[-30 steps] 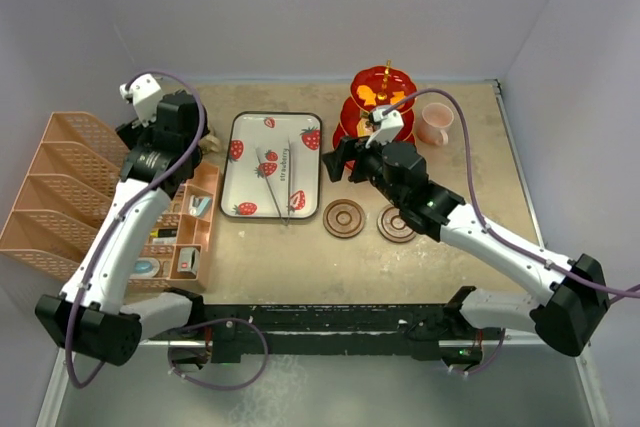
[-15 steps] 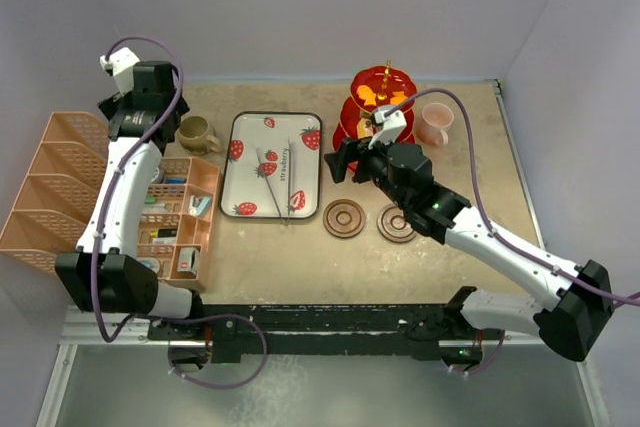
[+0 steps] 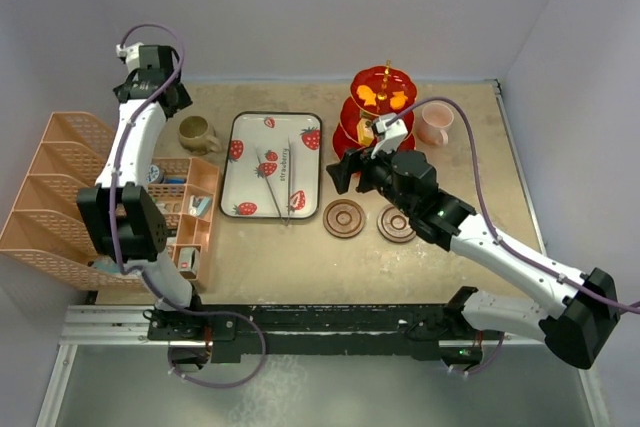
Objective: Serve the afternoon tea
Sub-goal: Pick up the cup at the center of the board, then place the cup on the coaster.
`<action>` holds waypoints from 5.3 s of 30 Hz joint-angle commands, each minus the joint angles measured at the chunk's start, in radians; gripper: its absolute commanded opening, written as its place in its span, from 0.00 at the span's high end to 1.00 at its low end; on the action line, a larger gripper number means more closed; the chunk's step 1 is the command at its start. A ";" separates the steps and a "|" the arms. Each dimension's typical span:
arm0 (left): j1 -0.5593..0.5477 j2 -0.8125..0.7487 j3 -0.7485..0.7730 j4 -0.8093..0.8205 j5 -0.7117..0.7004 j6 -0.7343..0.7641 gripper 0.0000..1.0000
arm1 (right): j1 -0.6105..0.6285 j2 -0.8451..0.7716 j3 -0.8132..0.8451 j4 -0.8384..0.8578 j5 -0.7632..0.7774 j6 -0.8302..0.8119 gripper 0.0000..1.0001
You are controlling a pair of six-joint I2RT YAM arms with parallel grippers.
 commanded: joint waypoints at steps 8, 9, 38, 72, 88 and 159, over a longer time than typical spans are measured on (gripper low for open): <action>0.073 0.297 0.187 -0.051 0.187 -0.050 0.25 | 0.004 -0.005 0.022 -0.049 0.025 -0.039 0.10; 0.074 0.302 0.182 -0.043 0.185 -0.052 0.25 | 0.005 -0.007 0.022 -0.047 0.027 -0.037 0.10; 0.096 0.422 0.159 0.017 0.300 -0.037 0.65 | 0.004 0.010 0.017 -0.068 0.032 -0.021 0.09; 0.096 0.297 0.155 0.014 0.333 -0.043 1.00 | 0.005 -0.028 -0.051 0.041 -0.058 -0.073 0.09; 0.068 0.160 0.154 -0.049 0.358 -0.021 1.00 | 0.005 -0.004 -0.094 0.182 -0.276 -0.141 0.10; -0.499 -0.261 -0.160 -0.441 0.121 -0.335 1.00 | 0.370 0.580 0.138 0.616 0.158 -0.338 0.57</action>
